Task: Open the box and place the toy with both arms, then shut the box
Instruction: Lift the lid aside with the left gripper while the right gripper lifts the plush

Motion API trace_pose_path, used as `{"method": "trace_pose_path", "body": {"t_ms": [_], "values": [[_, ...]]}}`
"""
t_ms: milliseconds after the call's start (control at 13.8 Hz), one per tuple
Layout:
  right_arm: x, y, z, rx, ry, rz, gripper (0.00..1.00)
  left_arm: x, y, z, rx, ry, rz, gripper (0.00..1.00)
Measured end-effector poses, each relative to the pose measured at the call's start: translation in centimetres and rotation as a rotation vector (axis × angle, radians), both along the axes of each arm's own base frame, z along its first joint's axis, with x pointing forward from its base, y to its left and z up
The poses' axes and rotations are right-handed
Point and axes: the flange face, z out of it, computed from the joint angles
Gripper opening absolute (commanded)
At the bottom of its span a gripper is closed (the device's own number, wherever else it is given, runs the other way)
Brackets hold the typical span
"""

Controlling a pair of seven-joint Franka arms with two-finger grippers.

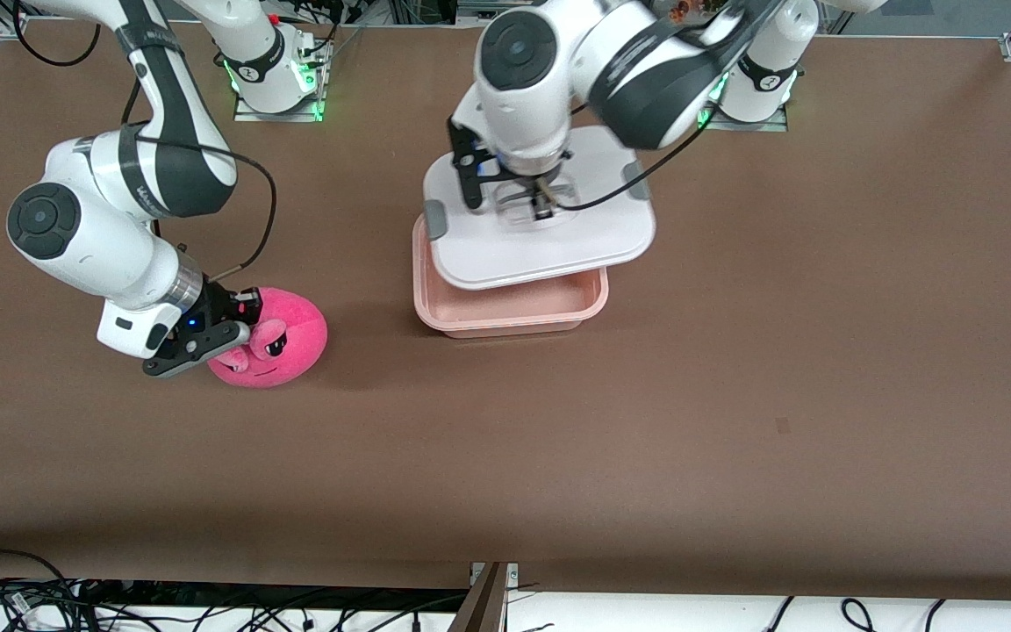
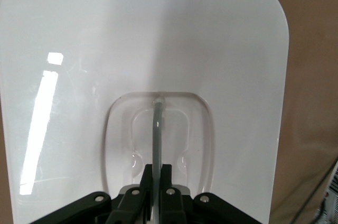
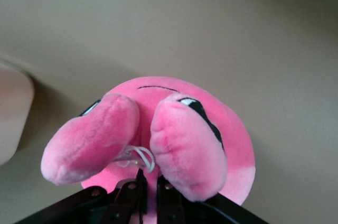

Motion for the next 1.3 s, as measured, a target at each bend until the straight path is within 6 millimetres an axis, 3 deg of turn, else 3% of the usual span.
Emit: {"method": "trace_pose_path", "body": {"t_ms": [144,361,578,722,867,939,1083,1300], "values": [[-0.6,3.9,2.6,-0.010,0.007,0.102,0.00,2.3,6.3,3.1,0.029,0.025,0.041,0.00],[-2.6,11.2,5.2,-0.009,-0.002,0.240,0.00,6.7,17.5,6.1,0.013,0.058,0.039,0.00],[-6.9,19.8,6.5,-0.015,-0.009,0.400,0.00,9.8,27.4,7.5,-0.001,0.051,0.058,0.00],[-10.4,25.1,6.5,-0.045,-0.021,0.509,0.00,10.9,31.8,7.5,-0.002,0.051,0.034,0.00],[-13.1,28.7,5.8,-0.062,-0.019,0.589,0.00,11.7,35.1,7.4,0.037,0.044,0.021,0.00],[-14.0,30.0,5.0,-0.068,-0.012,0.632,0.00,11.9,35.8,7.1,0.062,0.040,0.016,0.00],[-14.9,32.1,3.7,-0.074,-0.004,0.703,0.00,12.3,35.6,6.5,0.075,0.038,0.005,0.00],[-14.8,33.8,2.4,-0.075,-0.001,0.752,0.00,12.6,35.5,5.9,0.074,0.045,0.002,0.00]]}}
